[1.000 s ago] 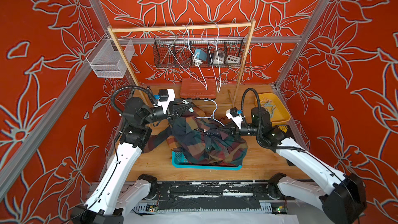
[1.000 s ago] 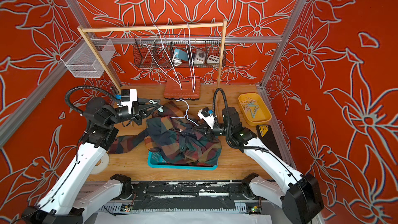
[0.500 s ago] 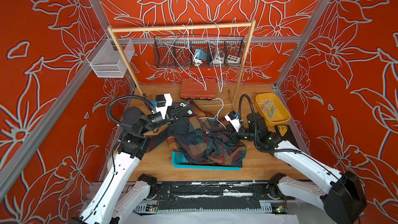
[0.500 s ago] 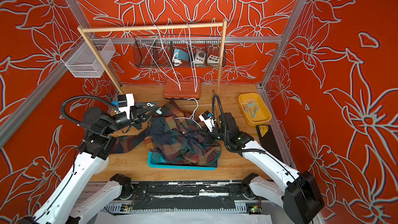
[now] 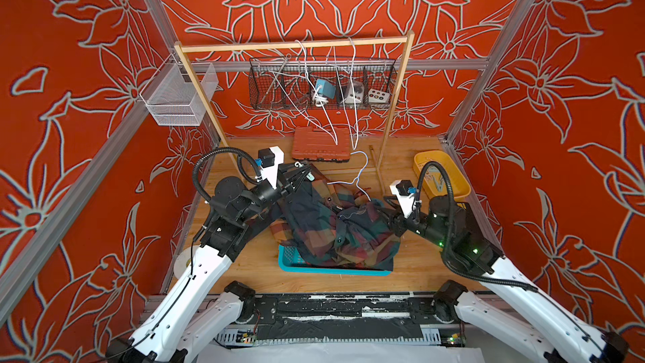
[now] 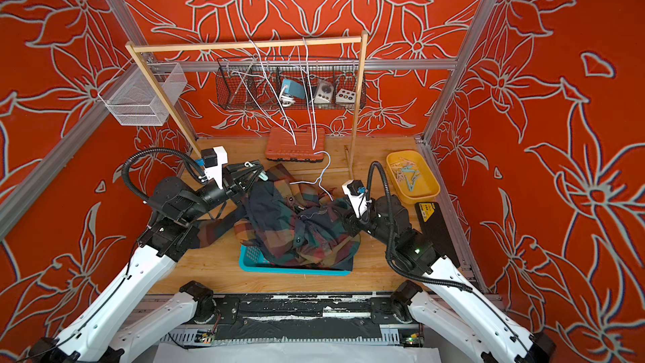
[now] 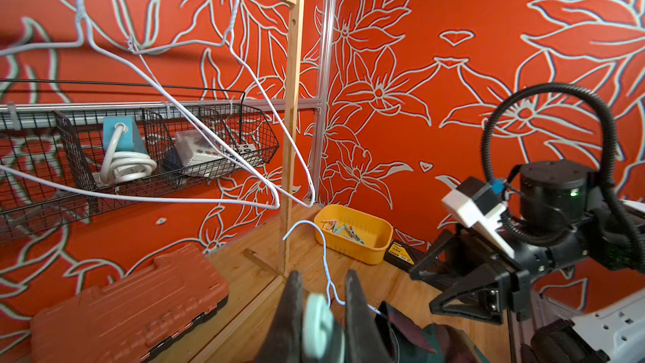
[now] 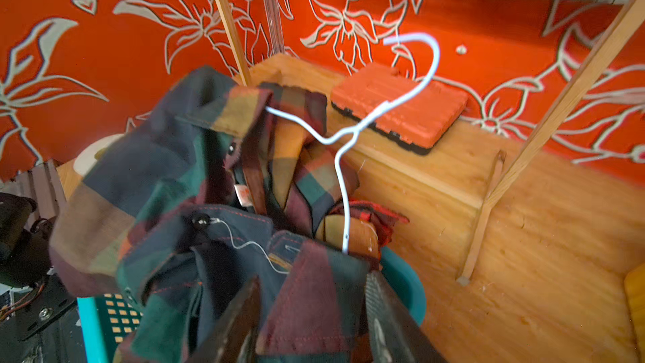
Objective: Remove the clothespins securing long-sleeve shirts to the hanger
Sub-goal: Place the hanger in the bin, then place the clamp in the storage box.
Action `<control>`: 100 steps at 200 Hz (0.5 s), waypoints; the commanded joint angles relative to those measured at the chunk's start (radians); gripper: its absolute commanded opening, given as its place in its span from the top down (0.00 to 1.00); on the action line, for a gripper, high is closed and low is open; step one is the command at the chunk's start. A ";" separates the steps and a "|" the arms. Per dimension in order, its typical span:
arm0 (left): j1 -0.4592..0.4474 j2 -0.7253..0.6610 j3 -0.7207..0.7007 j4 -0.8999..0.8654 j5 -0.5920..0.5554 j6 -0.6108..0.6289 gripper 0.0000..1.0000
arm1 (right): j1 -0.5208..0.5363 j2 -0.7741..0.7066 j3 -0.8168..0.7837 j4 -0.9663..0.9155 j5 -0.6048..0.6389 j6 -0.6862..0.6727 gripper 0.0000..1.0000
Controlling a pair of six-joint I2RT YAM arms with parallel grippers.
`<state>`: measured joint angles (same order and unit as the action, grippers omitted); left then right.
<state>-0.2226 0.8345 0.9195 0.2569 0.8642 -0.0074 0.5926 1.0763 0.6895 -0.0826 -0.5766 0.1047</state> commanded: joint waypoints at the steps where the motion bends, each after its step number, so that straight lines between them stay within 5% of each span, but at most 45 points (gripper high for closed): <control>1: -0.039 -0.025 -0.034 0.048 -0.168 -0.061 1.00 | 0.028 -0.037 -0.027 -0.096 0.215 0.062 0.82; 44: -0.108 -0.016 -0.064 0.042 -0.313 -0.083 1.00 | 0.045 -0.221 -0.007 -0.155 0.398 0.036 0.53; 100: -0.127 0.017 -0.067 0.052 -0.381 -0.129 1.00 | 0.156 -0.347 0.100 -0.132 0.484 -0.087 0.50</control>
<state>-0.3363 0.8452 0.8505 0.2722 0.5381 -0.1104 0.6891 0.7288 0.7212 -0.2253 -0.1734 0.0967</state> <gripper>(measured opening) 0.128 0.501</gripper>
